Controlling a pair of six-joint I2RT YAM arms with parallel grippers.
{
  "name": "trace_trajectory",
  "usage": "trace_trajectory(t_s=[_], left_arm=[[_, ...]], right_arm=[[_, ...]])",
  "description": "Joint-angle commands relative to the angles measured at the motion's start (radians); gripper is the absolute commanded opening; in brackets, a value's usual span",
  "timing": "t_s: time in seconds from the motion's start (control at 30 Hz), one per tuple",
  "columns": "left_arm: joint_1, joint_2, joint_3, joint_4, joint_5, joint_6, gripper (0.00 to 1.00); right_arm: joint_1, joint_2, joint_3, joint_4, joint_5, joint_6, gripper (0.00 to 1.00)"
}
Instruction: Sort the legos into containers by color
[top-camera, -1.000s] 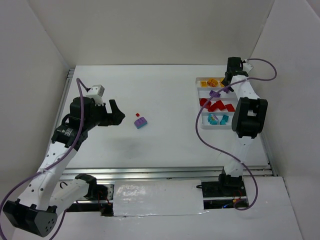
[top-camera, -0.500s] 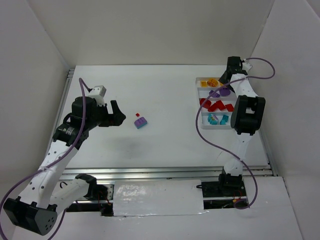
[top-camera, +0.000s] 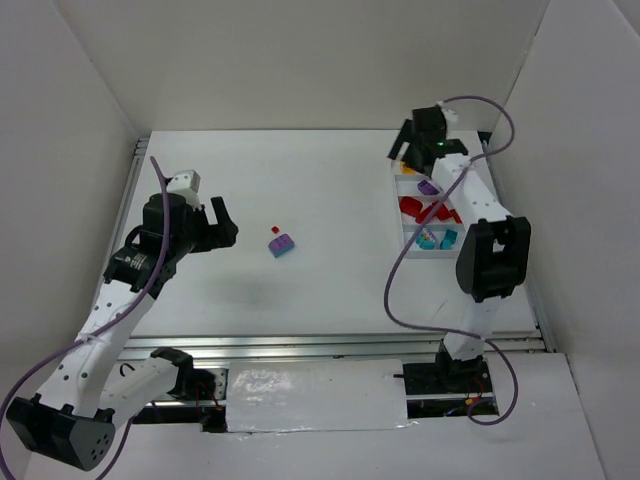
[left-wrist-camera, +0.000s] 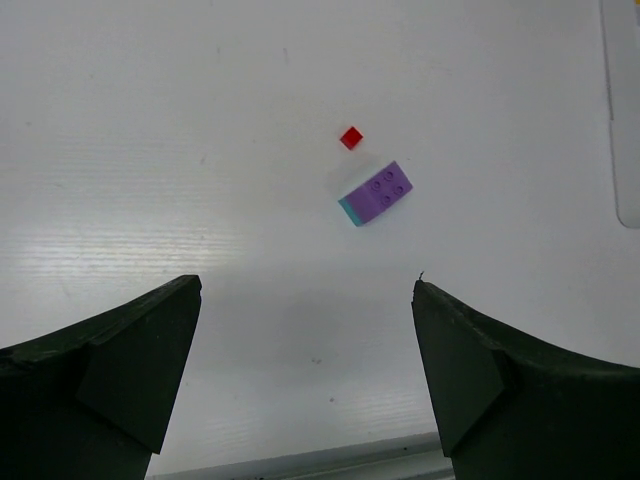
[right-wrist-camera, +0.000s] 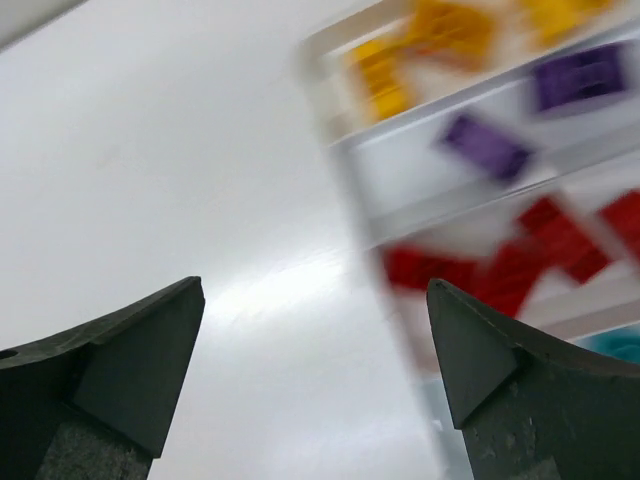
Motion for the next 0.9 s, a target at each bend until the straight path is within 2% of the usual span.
trace_trajectory(t_s=[0.0, 0.07, 0.13, 0.2, 0.27, 0.33, 0.4, 0.53, 0.67, 0.87], left_arm=[[0.01, -0.025, 0.05, -0.015, -0.174, -0.05, 0.99], [0.013, -0.032, 0.054, -0.038, -0.228, -0.077, 1.0], [0.015, -0.037, 0.059, -0.055, -0.309, -0.096, 0.99], [0.016, -0.048, 0.064, -0.076, -0.363, -0.122, 0.99], [0.018, -0.055, 0.062, -0.079, -0.377, -0.125, 1.0], [0.018, -0.065, 0.055, -0.07, -0.366, -0.118, 1.0], [0.018, -0.066, 0.054, -0.061, -0.345, -0.111, 0.99], [0.021, -0.069, 0.05, -0.049, -0.317, -0.099, 0.99], [0.021, -0.075, 0.042, -0.038, -0.291, -0.091, 1.0], [0.021, -0.071, 0.047, -0.035, -0.257, -0.082, 1.0]], right_arm=[[0.196, -0.165, -0.128, 0.089, -0.096, -0.037, 1.0], [0.324, -0.188, -0.194, 0.127, -0.136, -0.067, 1.0], [0.403, -0.179, -0.214, 0.146, -0.205, -0.105, 1.0], [0.513, -0.113, -0.187, 0.14, -0.203, -0.131, 1.0], [0.605, -0.059, -0.142, 0.114, -0.164, -0.134, 1.0], [0.655, 0.032, -0.035, 0.017, -0.05, -0.07, 1.0], [0.72, 0.079, 0.031, -0.055, 0.081, 0.089, 1.0], [0.778, 0.139, 0.079, -0.101, 0.231, 0.261, 1.0], [0.802, 0.168, 0.07, -0.107, 0.266, 0.395, 1.0], [0.853, 0.234, 0.1, -0.149, 0.315, 0.492, 1.0]])
